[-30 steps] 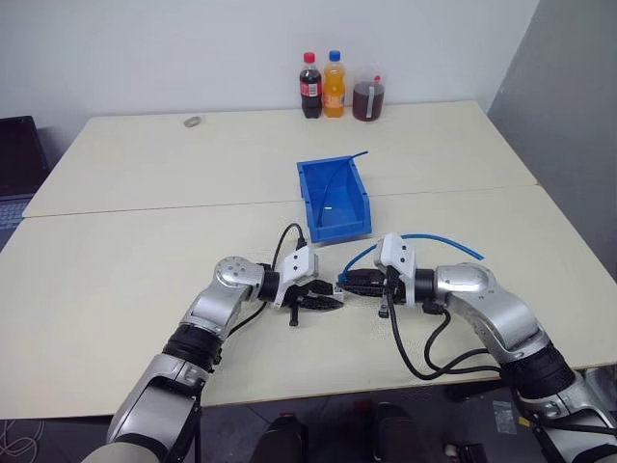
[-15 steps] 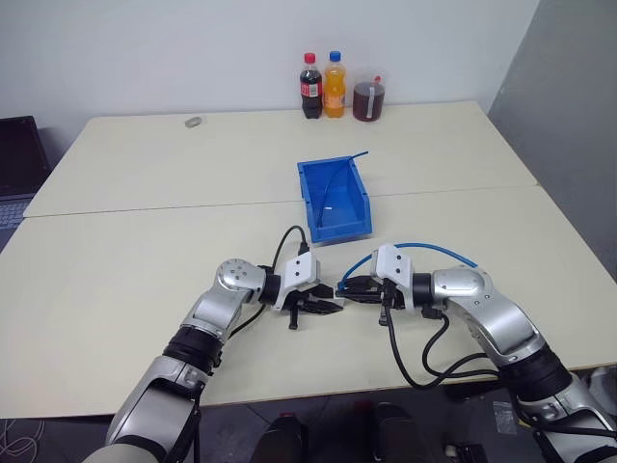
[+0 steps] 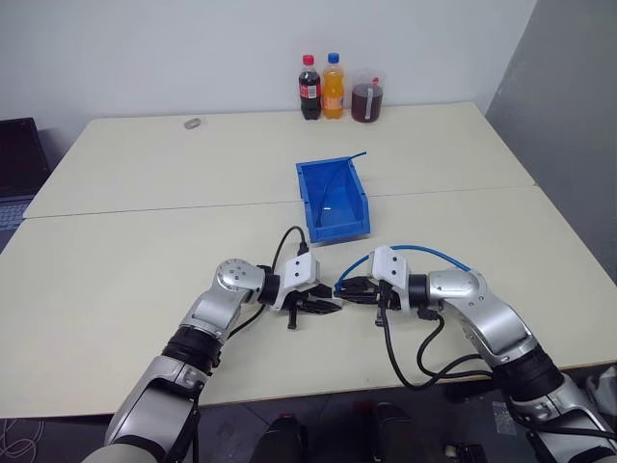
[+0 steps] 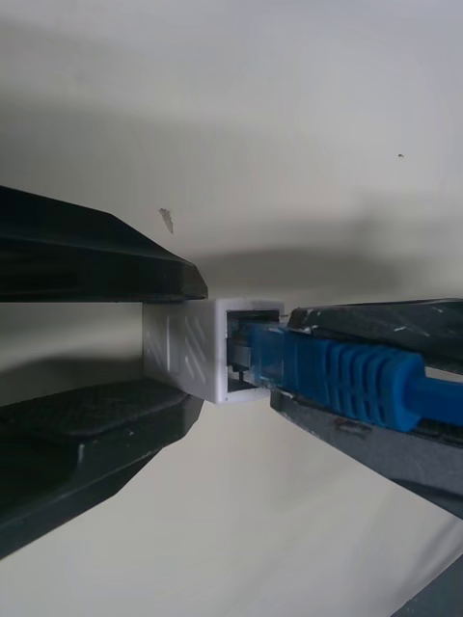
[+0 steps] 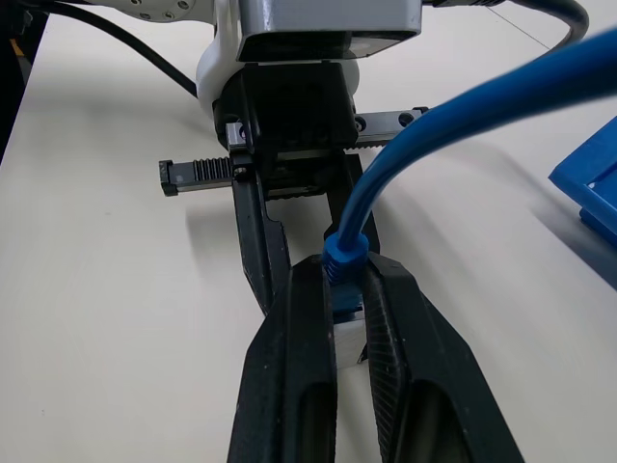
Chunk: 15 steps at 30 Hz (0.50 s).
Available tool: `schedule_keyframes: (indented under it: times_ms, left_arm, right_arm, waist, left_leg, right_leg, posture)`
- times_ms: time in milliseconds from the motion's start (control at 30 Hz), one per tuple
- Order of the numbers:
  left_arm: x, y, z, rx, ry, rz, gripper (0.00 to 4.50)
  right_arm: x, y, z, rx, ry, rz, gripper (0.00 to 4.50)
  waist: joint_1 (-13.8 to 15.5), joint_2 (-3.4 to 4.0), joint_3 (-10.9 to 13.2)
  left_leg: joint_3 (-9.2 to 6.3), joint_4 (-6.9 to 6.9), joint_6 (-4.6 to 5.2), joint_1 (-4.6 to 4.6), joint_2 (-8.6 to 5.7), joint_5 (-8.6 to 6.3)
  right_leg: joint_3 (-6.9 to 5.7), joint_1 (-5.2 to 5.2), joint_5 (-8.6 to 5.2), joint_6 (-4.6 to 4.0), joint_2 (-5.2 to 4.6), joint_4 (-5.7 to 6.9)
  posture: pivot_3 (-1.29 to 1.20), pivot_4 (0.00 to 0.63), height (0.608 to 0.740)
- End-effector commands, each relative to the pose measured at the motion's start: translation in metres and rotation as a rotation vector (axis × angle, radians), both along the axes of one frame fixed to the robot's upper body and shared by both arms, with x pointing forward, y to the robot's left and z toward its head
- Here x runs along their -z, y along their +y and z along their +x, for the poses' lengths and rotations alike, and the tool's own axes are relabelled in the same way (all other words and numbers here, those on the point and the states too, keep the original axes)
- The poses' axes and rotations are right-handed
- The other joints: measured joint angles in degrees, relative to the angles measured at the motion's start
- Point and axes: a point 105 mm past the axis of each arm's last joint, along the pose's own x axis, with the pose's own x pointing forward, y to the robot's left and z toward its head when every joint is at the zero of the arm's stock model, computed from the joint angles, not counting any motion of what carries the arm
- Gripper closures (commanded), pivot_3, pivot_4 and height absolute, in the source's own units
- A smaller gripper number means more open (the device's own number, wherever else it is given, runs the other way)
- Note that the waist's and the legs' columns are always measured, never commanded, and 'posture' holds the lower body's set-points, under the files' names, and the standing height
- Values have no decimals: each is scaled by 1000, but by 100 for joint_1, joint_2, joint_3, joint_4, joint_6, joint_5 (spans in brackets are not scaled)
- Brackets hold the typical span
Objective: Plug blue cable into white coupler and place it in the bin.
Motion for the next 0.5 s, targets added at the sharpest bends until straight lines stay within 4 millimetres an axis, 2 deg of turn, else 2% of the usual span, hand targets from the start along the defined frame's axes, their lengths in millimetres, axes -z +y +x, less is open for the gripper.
schedule_keyframes:
  times_ms: [33, 133, 267, 333, 500]
  left_arm:
    - [-17, -5, 4, 21, -68, -38, 3723]
    - [-17, -5, 4, 17, -73, -38, 3723]
    - [-19, -4, 4, 5, -74, -53, 3723]
    - [-21, -4, 4, -5, -68, -69, 3021]
    - [-42, 1, 11, -71, -67, -147, 2024]
  right_arm:
    - [47, 1, -20, -35, 153, -94, 4337]
    - [45, 0, -17, -12, 168, -71, 4337]
    - [27, -1, -3, 64, 197, 30, 4337]
    - [15, -4, 2, 101, 214, 86, 4337]
    - [-23, -16, 11, 198, 247, 227, 4337]
  waist:
    - [-1, -4, -7]
    - [-6, -11, -22]
    - [-7, -14, -25]
    - [-8, -13, -25]
    - [4, -13, -24]
  left_leg:
    - [0, 0, 0, 1, 0, 0]
    - [0, 0, 0, 2, 1, 0]
    - [-1, 0, 0, 5, 3, 0]
    - [-2, 0, 0, 5, 4, 1]
    - [-5, 0, 0, 2, 2, 4]
  right_leg:
    - [0, 0, 0, 0, 0, 0]
    - [0, 1, 0, 0, 1, 0]
    - [0, 3, 0, 0, 3, 1]
    - [0, 3, 1, -2, 3, 2]
    - [-1, 2, 3, -5, 1, 2]
  posture:
    - [0, 150, 740]
    - [0, 150, 740]
    - [0, 150, 740]
    - [0, 150, 740]
    - [0, 150, 740]
